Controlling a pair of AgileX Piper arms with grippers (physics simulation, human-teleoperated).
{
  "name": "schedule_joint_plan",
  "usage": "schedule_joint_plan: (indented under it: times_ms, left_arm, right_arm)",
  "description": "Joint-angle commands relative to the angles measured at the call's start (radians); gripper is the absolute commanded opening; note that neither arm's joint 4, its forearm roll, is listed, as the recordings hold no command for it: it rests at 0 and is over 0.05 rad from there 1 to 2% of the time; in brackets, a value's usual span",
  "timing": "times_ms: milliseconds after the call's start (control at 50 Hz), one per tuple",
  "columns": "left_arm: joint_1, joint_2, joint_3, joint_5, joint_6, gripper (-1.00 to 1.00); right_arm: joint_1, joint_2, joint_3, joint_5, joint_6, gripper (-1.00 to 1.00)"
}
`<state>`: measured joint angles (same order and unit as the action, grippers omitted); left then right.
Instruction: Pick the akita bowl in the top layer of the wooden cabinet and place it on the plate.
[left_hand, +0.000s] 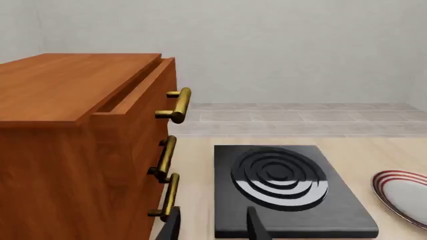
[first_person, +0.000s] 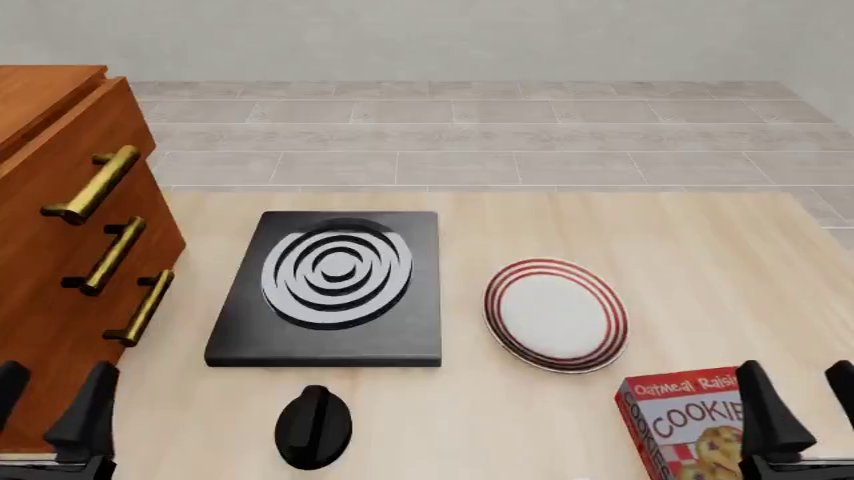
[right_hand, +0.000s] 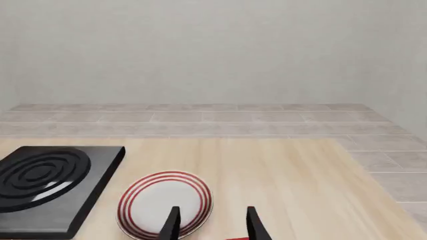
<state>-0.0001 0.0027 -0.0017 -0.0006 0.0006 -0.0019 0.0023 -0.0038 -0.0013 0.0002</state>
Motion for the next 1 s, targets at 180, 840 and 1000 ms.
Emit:
schedule_joint_plan:
  times_ms: [180, 840, 1000]
  left_arm:
    - [0.003, 0.030, -0.012, -0.007, 0.006, 1.00]
    - [-0.062, 0.218, -0.273, 0.029, 0.041, 1.00]
    - [-0.084, 0.260, -0.341, 0.039, 0.040, 1.00]
  right_arm:
    - [0.002, 0.002, 0.000, 0.001, -0.003, 1.00]
    - [0.001, 0.004, 0.001, 0.001, -0.007, 1.00]
    - [0.002, 0.005, 0.000, 0.004, -0.007, 1.00]
